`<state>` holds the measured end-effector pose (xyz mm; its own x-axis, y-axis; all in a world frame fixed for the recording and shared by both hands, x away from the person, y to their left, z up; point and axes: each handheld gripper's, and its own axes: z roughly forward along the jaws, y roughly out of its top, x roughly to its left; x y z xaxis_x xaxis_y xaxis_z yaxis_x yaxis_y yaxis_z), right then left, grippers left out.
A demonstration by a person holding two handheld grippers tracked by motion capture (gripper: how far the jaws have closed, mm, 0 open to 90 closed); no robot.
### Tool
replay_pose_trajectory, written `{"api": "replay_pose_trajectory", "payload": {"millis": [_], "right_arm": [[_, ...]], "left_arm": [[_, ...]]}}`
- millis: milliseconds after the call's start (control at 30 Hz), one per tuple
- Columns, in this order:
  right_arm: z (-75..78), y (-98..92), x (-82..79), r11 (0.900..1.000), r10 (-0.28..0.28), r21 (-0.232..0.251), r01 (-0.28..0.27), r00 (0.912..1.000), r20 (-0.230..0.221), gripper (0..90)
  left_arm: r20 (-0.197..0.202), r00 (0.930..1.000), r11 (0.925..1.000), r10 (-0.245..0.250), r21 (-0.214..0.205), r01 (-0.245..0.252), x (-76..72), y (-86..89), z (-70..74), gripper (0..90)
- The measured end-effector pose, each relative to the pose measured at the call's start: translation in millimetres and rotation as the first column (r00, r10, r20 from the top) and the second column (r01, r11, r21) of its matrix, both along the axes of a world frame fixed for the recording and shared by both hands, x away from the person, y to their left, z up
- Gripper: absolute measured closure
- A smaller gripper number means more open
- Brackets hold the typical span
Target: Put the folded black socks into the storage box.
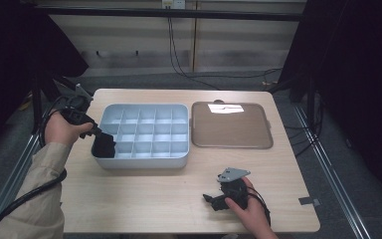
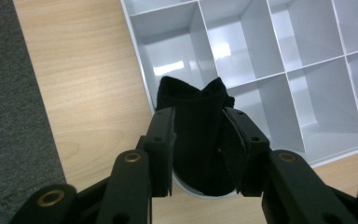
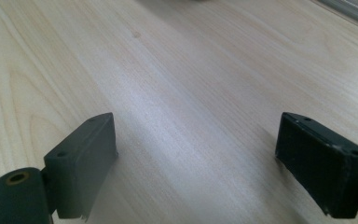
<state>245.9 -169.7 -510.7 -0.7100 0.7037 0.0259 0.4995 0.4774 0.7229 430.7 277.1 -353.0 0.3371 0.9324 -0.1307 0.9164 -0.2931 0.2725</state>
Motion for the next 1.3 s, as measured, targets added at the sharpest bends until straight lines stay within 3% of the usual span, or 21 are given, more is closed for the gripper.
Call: {"api": "replay_pose_trajectory", "payload": {"millis": [633,833,967,1300], "right_arm": [[0.2,-0.1,0.0,1.0000,0.001,-0.001,-0.001,1.0000,-0.001,11.7],[0.1,-0.1,0.0,1.0000,0.001,-0.001,-0.001,1.0000,-0.001,11.8],[0.1,-0.1,0.0,1.0000,0.001,-0.001,-0.001,1.0000,-0.001,11.7],[0.1,-0.1,0.1,1.0000,0.001,-0.002,-0.001,1.0000,0.000,11.8]], "left_arm": [[0.005,0.9998,0.9998,-0.018,-0.008,0.018,5.6,-0.8,11.8,78.6],[-0.006,0.9998,0.9999,-0.016,-0.003,0.016,8.3,-3.8,12.7,89.9],[-0.021,0.9998,1.0000,-0.005,-0.004,0.005,11.1,-4.2,9.5,90.0],[0.001,1.0000,0.9999,0.005,0.012,-0.005,15.4,-2.1,2.6,90.0]]}}
